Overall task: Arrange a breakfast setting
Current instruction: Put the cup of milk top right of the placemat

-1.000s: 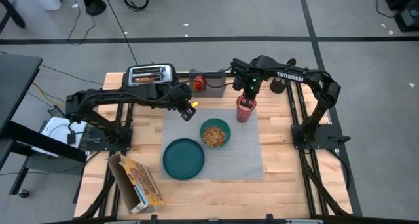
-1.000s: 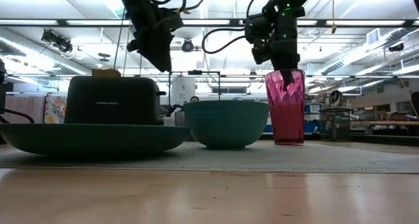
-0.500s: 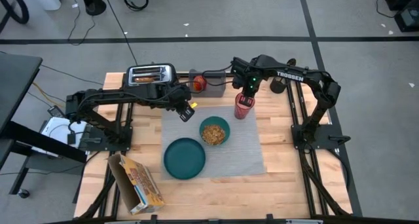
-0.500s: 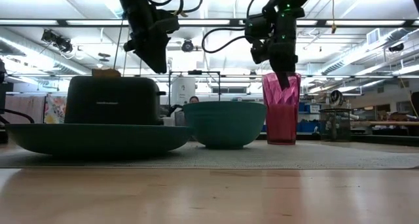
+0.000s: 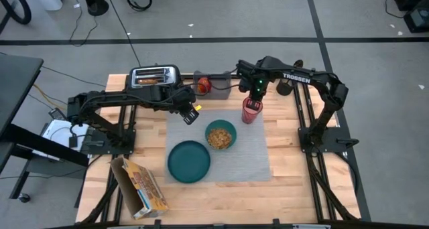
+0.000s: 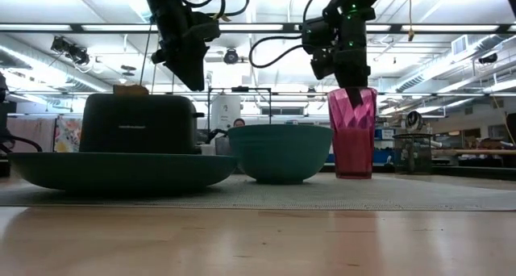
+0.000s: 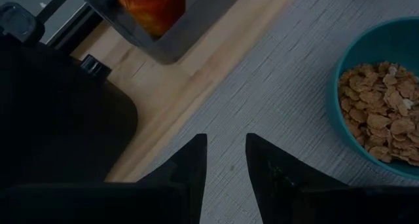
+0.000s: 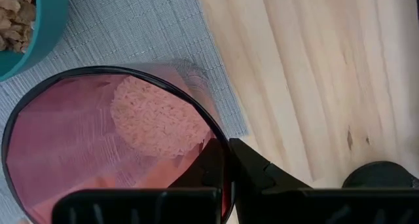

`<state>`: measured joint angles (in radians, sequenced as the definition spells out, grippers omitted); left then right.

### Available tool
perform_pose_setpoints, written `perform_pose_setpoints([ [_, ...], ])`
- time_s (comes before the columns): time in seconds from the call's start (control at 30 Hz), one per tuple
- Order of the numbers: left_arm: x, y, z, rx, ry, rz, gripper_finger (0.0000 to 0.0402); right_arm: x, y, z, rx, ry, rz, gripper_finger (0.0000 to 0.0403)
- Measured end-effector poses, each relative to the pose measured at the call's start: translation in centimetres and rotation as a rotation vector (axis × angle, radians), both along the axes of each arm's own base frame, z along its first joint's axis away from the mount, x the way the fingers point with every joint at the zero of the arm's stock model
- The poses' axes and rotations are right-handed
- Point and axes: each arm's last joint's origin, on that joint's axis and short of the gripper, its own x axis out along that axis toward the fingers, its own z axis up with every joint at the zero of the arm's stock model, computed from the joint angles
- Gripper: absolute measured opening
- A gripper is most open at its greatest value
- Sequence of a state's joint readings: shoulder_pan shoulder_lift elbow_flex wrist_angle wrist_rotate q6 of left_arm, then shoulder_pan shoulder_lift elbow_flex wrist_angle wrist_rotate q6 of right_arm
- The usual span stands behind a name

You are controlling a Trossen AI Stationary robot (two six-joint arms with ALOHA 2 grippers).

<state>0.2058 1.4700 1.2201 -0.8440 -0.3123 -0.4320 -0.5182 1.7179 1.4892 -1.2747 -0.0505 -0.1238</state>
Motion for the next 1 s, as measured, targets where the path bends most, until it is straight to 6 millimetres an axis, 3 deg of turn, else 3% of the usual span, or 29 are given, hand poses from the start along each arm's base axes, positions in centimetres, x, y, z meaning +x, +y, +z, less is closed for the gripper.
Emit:
perform_pose_setpoints([
  [1.0,-0.47,-0.11,0.28,-0.002,0.009,-0.001,0.0114,0.14,-0.17,0.25,-0.032,-0.009,0.006,0.0025],
])
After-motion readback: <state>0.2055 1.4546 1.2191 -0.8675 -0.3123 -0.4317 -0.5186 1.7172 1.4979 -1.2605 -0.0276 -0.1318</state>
